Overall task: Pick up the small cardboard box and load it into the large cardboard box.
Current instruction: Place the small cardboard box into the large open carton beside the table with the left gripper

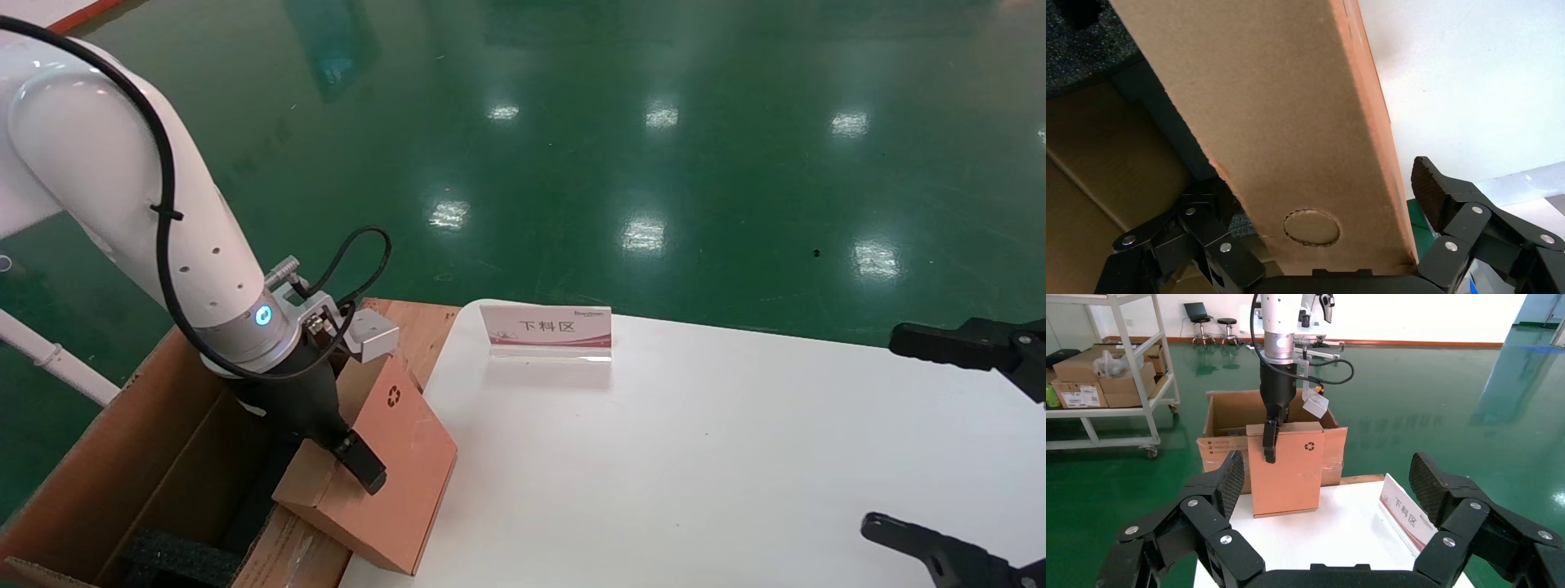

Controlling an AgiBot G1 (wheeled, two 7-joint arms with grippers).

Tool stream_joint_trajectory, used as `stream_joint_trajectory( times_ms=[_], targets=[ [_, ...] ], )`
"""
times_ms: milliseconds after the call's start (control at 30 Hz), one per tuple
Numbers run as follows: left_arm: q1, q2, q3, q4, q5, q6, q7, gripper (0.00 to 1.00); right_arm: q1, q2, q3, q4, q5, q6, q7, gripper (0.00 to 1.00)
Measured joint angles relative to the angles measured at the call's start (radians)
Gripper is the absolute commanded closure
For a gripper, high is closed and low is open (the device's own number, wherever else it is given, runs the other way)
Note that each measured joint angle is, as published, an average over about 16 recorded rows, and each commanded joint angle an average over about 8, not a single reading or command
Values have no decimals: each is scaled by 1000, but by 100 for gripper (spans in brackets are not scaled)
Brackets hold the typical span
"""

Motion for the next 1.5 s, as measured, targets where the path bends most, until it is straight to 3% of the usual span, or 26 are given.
stream_joint_trajectory(
  times_ms=[767,1367,1433,1500],
  targets=[
    [-56,-19,-17,-57,25,-12,-36,0,0,0,-1,-1,0,0,-1,0],
    [-68,-34,-45,-64,-20,-25,26,0,1,0,-1,-1,1,0,-1,0],
    [-65,-34,-46,-63,-25,-26,30,23,1,0,-1,-1,1,0,-1,0],
    [-63,-35,-47,-62,-28,-27,34,48,0,0,-1,-1,1,0,-1,22]
  ],
)
